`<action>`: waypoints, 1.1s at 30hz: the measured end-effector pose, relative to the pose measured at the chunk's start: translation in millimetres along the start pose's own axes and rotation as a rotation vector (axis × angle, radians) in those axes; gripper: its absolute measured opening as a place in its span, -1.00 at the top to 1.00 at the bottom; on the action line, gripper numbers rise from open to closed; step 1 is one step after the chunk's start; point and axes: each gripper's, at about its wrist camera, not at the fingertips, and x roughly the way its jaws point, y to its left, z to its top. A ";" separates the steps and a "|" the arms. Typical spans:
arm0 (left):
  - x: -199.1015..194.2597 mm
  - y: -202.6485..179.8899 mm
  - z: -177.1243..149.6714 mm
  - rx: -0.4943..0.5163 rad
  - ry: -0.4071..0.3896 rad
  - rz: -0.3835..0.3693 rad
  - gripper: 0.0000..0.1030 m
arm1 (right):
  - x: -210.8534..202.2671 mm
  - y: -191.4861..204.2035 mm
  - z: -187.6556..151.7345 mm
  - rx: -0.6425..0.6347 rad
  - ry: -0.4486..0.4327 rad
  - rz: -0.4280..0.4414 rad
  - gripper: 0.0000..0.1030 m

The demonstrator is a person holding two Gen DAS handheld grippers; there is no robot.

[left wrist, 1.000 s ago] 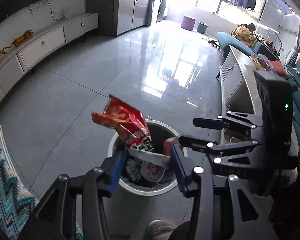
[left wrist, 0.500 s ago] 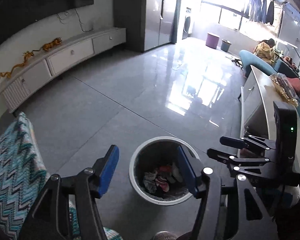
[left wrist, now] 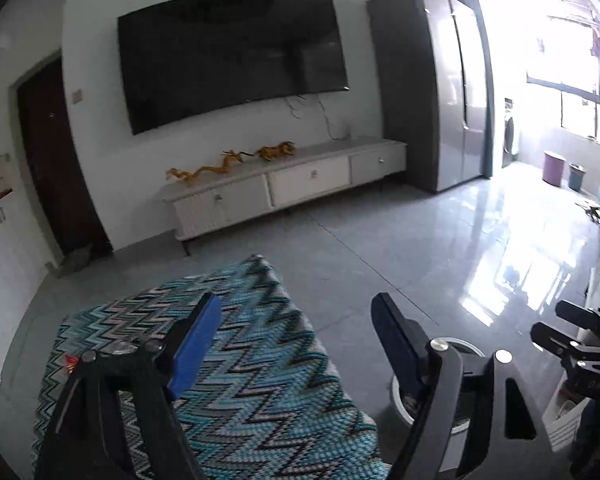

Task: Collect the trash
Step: 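Move both open tools back from the bin to the rug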

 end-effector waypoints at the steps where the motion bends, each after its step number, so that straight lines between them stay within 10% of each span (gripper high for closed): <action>1: -7.4 10.6 -0.1 -0.015 -0.015 0.023 -0.51 | -2.5 5.3 2.7 -0.009 -0.010 0.009 -0.51; 18: -117.3 119.0 -31.8 -0.164 -0.158 0.252 -0.57 | -39.9 120.0 15.6 -0.156 -0.091 0.137 -0.66; 33: -126.1 187.8 -58.5 -0.239 -0.149 0.339 -0.57 | -28.4 193.4 19.0 -0.249 -0.066 0.217 -0.66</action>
